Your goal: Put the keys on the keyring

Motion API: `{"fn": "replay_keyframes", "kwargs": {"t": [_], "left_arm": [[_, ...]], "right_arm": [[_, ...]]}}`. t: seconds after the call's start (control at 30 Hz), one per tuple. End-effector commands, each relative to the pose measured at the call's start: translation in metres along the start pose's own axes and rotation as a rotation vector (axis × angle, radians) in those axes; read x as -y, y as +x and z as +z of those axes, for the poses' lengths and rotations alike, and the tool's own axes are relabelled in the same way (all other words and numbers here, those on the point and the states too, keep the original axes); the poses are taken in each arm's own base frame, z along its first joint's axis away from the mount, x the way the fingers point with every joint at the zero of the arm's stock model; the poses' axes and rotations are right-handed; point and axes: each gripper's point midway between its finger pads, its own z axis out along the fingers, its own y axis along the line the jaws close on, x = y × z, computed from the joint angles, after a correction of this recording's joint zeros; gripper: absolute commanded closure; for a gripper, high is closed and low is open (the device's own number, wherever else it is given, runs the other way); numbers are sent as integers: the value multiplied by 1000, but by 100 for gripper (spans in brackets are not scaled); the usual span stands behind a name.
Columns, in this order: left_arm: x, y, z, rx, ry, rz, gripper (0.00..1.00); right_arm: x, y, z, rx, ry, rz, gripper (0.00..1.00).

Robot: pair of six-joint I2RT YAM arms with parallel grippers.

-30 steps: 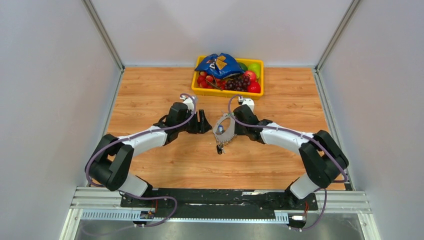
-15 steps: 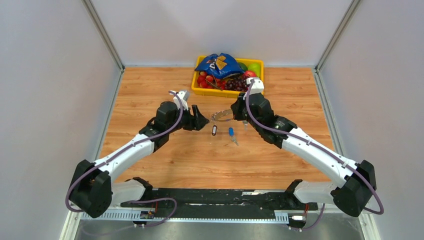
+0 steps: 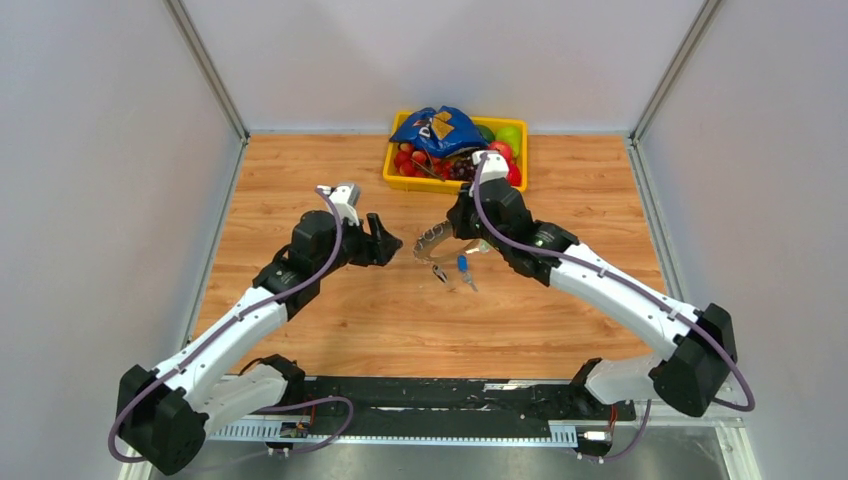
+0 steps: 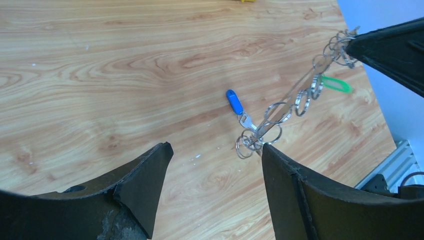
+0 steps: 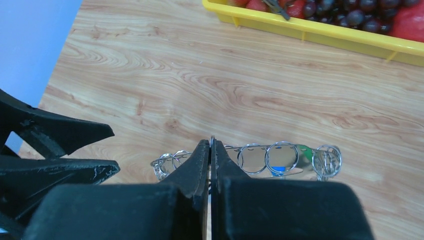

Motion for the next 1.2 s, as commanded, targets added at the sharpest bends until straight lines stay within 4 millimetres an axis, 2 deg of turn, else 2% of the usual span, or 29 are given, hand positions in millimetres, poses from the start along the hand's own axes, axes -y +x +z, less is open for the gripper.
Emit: {"fn": "replay_keyframes", "kwargs": {"t": [0.0,0.17,0.27,0.33,0.47,0.6,0.83,1.03,1.17], "left_arm": [[-7,-8,-12,26,-58,15,22],[-11,-7,-19,37,-81,3,22],[-13,-11,-25,67,-93,5,21],[-14,-13,-29,81,-96,11,20],[-14,-12,-34,80,-99,25,19],[-16,-9,-34,71,-103,33,19],[-19,-13,-33,85,-122,45,18],[-16,-14,-31,92,-105,32,18],[-16,-14,-29,91,-104,26,18]], "right_arm": [[-34,-26,14,40,-100,-7,100],[-51,-23,48,0,-127,-50,100],[-59,-12,67,-22,-160,-58,100],[-62,6,79,-53,-191,-47,100],[-56,68,95,-175,-209,-13,100],[-51,117,83,-263,-232,-16,100],[-21,168,41,-325,-186,-38,100],[-12,180,9,-319,-192,-42,100],[-9,196,-2,-345,-193,-55,100]]}}
